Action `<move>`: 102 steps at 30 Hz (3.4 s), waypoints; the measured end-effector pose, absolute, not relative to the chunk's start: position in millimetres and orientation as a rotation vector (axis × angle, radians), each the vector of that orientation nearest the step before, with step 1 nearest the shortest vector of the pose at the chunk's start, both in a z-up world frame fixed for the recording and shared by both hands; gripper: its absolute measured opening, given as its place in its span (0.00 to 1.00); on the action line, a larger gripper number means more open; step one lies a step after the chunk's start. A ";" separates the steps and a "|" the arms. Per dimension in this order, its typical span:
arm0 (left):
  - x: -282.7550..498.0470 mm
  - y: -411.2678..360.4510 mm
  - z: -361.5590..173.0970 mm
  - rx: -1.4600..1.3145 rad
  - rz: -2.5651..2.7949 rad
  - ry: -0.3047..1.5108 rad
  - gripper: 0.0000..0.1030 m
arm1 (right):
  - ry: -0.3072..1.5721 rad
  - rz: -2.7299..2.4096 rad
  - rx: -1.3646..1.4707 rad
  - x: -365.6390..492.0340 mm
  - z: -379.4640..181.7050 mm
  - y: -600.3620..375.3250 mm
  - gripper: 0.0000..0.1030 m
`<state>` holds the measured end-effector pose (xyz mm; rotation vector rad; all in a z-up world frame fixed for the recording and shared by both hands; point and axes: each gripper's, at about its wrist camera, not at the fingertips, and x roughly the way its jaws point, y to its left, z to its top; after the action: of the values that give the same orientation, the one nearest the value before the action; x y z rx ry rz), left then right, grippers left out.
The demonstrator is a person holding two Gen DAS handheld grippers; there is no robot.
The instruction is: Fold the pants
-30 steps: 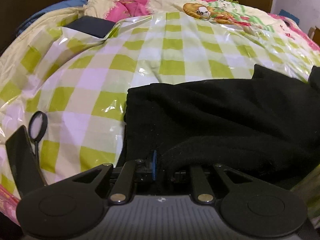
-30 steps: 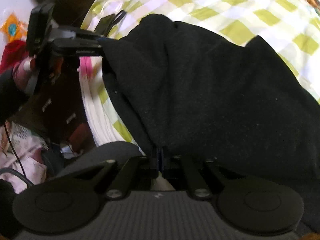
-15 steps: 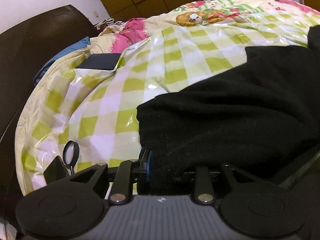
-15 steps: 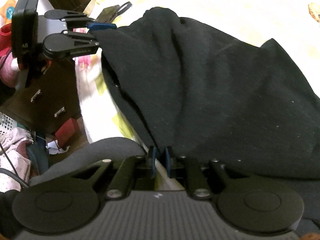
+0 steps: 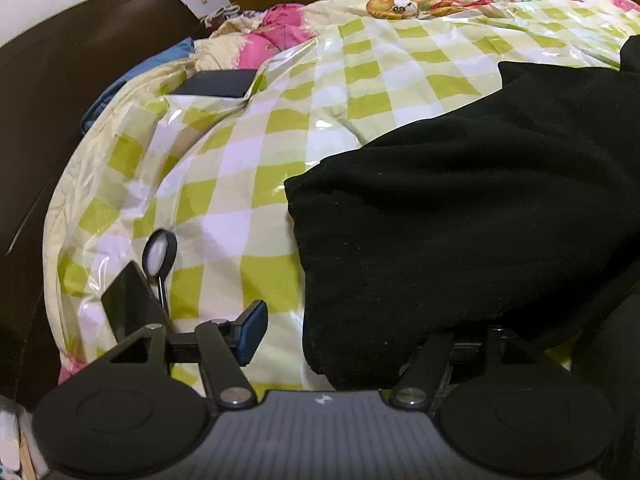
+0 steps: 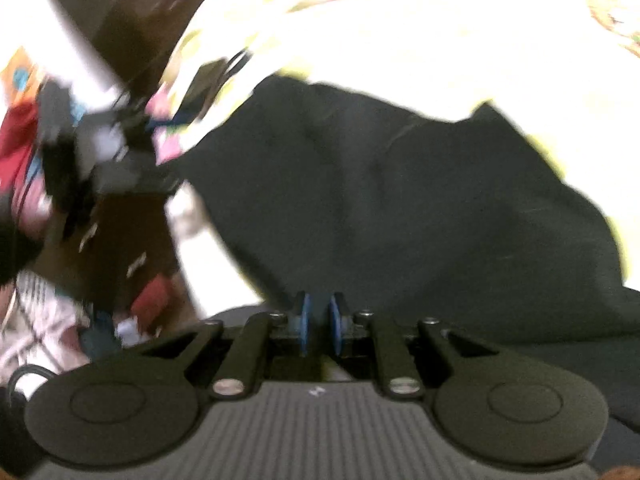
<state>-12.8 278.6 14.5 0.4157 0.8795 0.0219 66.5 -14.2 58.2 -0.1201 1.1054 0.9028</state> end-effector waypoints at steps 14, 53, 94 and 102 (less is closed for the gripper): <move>-35.6 274.3 5.5 0.457 0.078 0.921 0.91 | 1.114 0.600 0.020 83.9 48.8 -114.2 0.25; -12.0 267.3 10.9 0.534 -0.606 1.401 0.94 | 1.134 0.637 0.112 63.3 28.3 -51.0 0.35; 99.7 8.9 20.3 0.449 -0.627 1.043 1.00 | 0.752 0.040 0.769 173.3 -11.0 -371.1 0.42; 102.6 0.1 0.8 0.440 -0.606 1.014 1.00 | 0.718 0.098 0.852 183.4 -19.2 -372.6 0.15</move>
<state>102.6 0.1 0.8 0.4399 1.0142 -0.6056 183.4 -372.6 -19.2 0.8522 0.7177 0.0985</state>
